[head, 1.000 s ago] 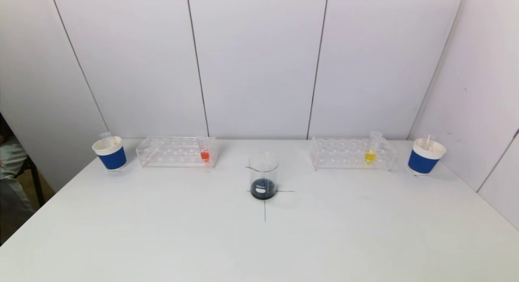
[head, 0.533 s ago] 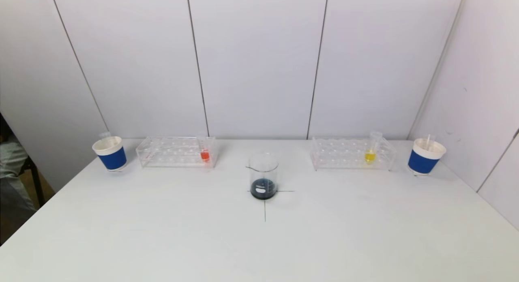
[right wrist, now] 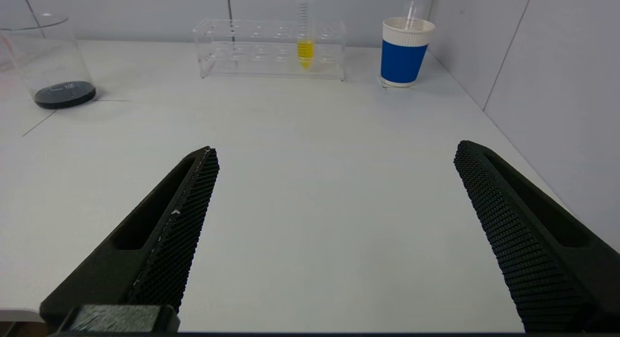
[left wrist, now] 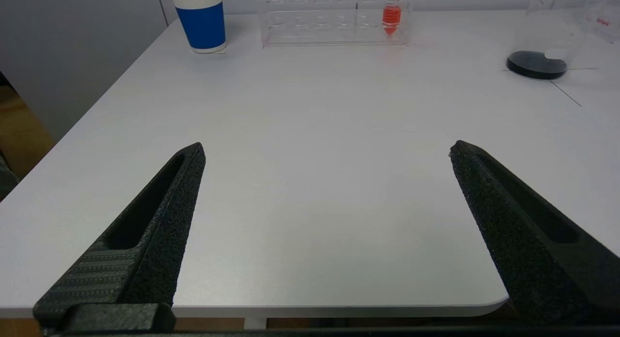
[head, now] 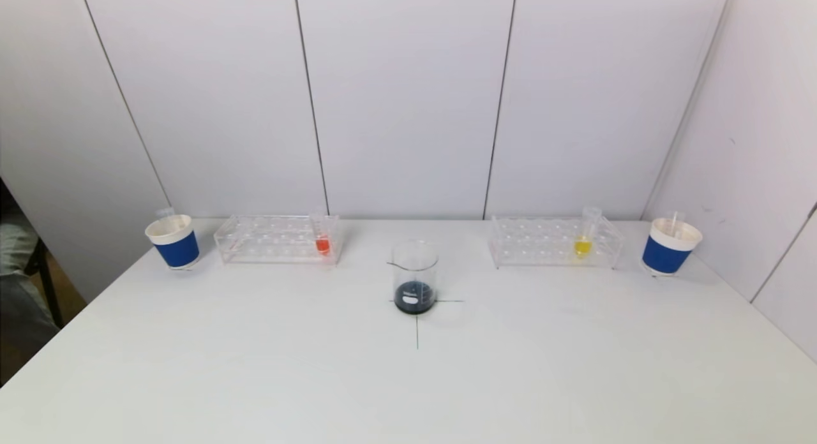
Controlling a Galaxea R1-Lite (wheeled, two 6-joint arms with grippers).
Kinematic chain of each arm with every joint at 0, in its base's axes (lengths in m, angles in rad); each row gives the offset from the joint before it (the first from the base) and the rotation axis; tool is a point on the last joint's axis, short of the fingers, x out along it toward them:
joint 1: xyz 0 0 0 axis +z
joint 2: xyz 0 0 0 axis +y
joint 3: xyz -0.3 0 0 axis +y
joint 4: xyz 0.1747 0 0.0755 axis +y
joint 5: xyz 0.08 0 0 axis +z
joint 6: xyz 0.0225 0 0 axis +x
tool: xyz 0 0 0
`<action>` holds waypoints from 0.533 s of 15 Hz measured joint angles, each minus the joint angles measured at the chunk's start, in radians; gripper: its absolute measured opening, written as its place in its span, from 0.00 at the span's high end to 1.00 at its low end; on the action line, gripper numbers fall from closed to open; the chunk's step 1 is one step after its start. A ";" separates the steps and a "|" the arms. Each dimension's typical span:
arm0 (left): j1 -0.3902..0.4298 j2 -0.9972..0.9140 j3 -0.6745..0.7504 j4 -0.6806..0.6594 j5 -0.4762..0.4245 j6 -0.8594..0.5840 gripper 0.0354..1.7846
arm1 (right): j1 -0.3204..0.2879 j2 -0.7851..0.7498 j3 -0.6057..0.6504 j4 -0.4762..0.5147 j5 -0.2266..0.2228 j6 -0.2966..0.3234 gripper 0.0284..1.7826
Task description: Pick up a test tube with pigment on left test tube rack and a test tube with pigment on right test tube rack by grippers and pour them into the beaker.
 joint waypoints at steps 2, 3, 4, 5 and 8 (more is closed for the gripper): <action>0.000 0.000 0.000 0.000 0.000 0.000 0.01 | 0.000 0.000 0.000 0.000 0.001 -0.001 0.01; 0.000 0.000 0.000 0.000 0.000 0.000 0.01 | 0.000 0.000 0.000 0.000 0.001 -0.001 0.01; 0.000 0.000 0.000 0.000 0.000 0.000 0.01 | 0.000 0.000 0.000 -0.001 0.001 -0.002 0.01; 0.000 0.000 0.000 0.000 0.000 0.000 0.01 | 0.000 0.000 0.000 -0.001 0.002 -0.002 0.01; 0.000 0.001 0.000 0.000 0.000 0.000 0.01 | 0.000 0.000 0.000 0.000 0.001 0.003 0.01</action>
